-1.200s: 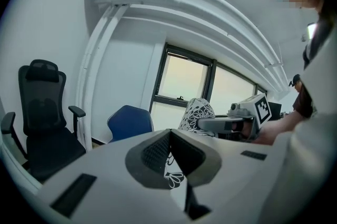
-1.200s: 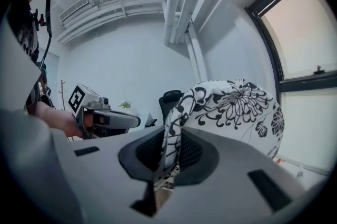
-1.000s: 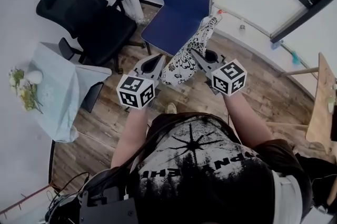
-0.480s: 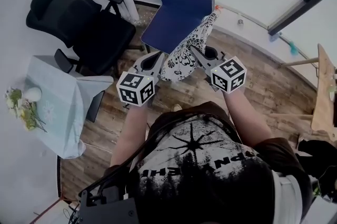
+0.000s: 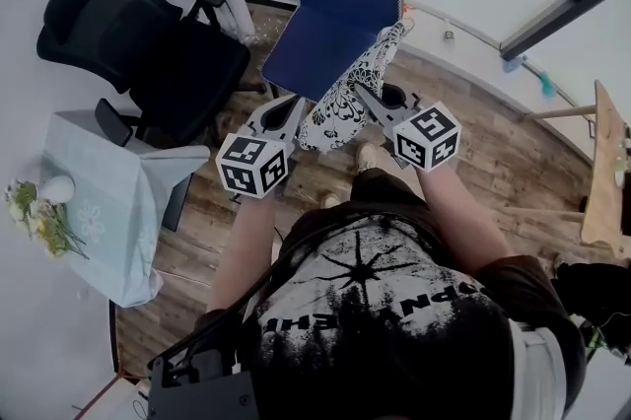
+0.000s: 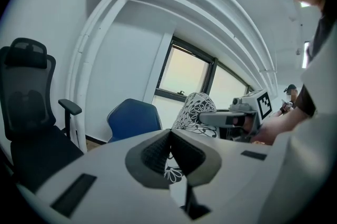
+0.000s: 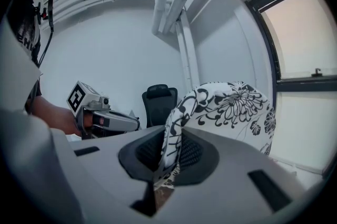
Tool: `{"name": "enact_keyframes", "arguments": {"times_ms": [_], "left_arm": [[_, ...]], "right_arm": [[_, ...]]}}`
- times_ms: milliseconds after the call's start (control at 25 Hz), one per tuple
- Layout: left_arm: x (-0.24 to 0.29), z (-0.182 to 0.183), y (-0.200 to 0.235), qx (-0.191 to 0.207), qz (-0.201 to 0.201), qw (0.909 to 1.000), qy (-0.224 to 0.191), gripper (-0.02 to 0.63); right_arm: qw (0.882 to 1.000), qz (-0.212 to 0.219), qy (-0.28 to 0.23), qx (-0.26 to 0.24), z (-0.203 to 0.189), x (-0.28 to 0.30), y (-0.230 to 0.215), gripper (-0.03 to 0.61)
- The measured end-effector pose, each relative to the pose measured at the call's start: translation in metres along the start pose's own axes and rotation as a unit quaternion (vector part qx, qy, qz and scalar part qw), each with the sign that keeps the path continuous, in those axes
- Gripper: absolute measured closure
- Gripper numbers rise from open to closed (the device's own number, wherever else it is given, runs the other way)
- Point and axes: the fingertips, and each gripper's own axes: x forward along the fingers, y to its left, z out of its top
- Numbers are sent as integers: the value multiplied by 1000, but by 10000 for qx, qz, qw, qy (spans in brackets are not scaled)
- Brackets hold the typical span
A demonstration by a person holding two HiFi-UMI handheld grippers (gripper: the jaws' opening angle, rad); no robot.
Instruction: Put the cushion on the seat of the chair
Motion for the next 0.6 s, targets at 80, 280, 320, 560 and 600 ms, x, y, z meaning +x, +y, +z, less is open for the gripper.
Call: {"name": "enact_keyframes", "arguments": {"times_ms": [80,280,320,560,600], "left_arm": [[8,2,7,-22,6,10000,14,600],[26,9,26,-122,121,9998,33,600],[31,10,30,-135,142,9998,38,600],[63,24,57,-221,335,9991,97,600],[68,27,61,-240,376,9990,97,600]], "right_arm": [[10000,3,15,29,1,8,-8,545],[9998,149,108,89,2,31,-26,545],[9997,183,129,89,3,36,-30,545],[9986,464,215,118,14,70,-60,545],[9983,518,233,124,16,76,-65,545]]}}
